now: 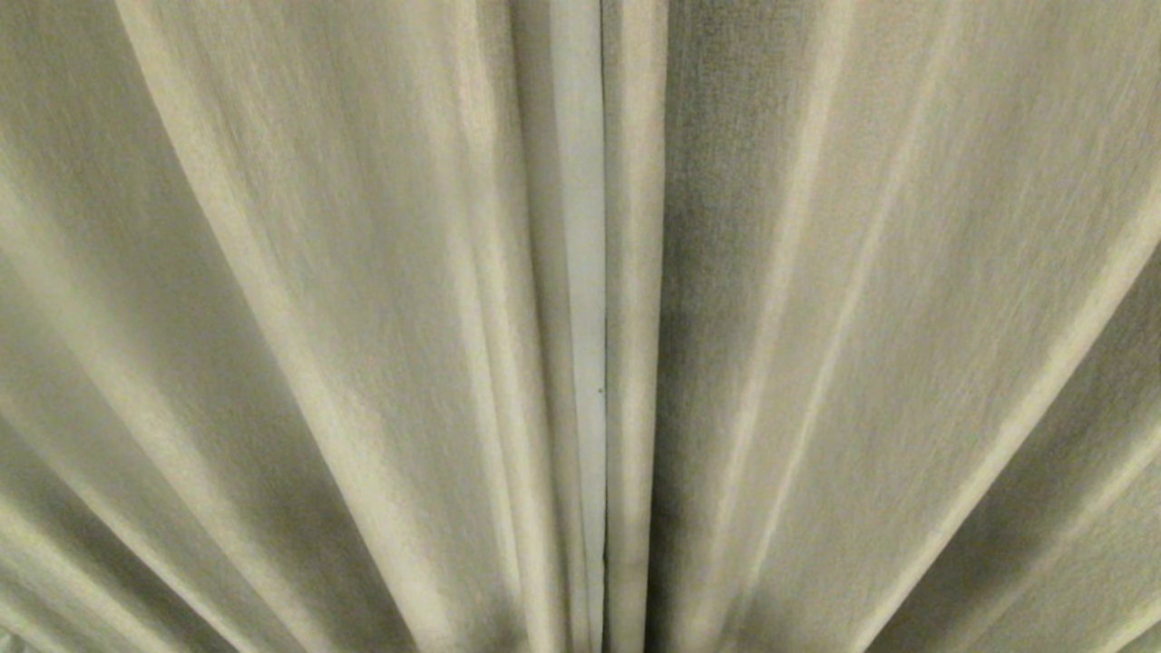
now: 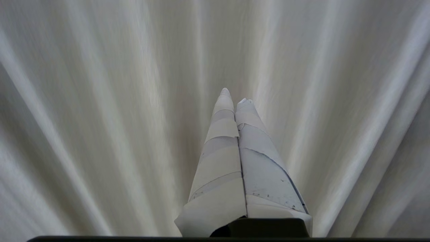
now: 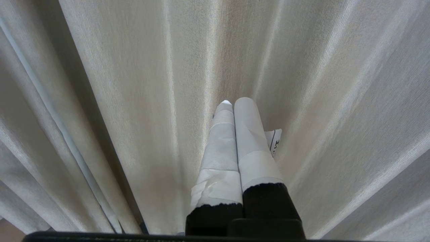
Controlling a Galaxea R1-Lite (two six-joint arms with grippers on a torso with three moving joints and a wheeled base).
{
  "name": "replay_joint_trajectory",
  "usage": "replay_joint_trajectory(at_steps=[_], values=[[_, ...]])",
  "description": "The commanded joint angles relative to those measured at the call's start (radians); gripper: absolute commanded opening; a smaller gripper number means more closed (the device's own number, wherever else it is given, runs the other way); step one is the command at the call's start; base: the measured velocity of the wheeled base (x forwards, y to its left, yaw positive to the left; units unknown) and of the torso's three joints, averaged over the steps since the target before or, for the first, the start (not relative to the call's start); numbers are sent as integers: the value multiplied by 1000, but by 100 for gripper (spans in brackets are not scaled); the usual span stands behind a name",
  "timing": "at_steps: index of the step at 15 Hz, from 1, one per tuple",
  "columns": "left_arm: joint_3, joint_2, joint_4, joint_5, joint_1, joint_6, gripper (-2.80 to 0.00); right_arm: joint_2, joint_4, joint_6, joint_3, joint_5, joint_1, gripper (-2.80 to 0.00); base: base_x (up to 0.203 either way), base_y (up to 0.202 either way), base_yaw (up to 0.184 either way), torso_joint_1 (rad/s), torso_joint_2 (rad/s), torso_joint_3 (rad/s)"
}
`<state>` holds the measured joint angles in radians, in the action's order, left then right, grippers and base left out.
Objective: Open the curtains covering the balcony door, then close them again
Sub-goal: Pull the outer curtains open on both sides
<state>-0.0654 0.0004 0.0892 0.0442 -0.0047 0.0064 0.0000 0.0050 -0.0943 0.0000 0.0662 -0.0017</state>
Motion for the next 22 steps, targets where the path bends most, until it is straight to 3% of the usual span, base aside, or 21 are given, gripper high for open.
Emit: replay_joint_trajectory(at_steps=[1, 5, 10, 19, 22], values=[[-80, 0, -45, 15, 0, -2, -280, 0, 0, -1, 0, 0, 0, -280, 0, 0, 0, 0, 0, 0], [-228, 10, -197, 130, 0, -23, -280, 0, 0, -1, 0, 0, 0, -280, 0, 0, 0, 0, 0, 0], [-384, 225, -194, 235, -17, -56, -280, 0, 0, -1, 0, 0, 0, -280, 0, 0, 0, 0, 0, 0], [-770, 634, -179, 406, -195, -122, -280, 0, 0, -1, 0, 1, 0, -280, 0, 0, 0, 0, 0, 0], [-881, 780, -169, 410, -330, -126, -280, 0, 0, -1, 0, 0, 0, -280, 0, 0, 0, 0, 0, 0]])
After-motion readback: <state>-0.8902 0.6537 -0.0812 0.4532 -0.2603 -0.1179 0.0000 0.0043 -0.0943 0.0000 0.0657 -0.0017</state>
